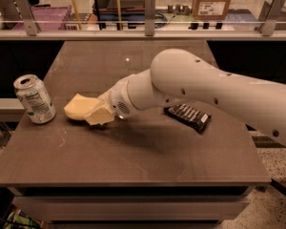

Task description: Move sponge near 7up can

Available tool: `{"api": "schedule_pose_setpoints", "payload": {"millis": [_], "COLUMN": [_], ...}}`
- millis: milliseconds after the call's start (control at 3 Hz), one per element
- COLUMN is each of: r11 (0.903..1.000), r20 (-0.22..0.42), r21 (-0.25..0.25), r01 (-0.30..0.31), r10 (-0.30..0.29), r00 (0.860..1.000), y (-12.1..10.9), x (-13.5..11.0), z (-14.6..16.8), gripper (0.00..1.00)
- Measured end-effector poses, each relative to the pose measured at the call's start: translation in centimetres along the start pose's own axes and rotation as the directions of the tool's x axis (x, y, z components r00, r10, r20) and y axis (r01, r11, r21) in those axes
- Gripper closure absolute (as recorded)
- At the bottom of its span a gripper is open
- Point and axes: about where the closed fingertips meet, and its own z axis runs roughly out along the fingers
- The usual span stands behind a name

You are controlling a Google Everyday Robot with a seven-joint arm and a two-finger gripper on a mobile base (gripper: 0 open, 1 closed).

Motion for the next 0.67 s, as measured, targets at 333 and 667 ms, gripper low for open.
{"api": "schedule_pose_setpoints", "payload": {"millis": [333,667], "r11": [0.9998,0.9998], "r20": [-0.031,-0.034], "r21": [0.001,0.001], "r01": [-0.019,-0.021], "r10": [0.019,0.021], "r00": [0.999,0.999], "y": [2.51,2.73], "x": [0.49,0.54], "z": [1.0,1.0], "gripper": [1.0,0.83]}}
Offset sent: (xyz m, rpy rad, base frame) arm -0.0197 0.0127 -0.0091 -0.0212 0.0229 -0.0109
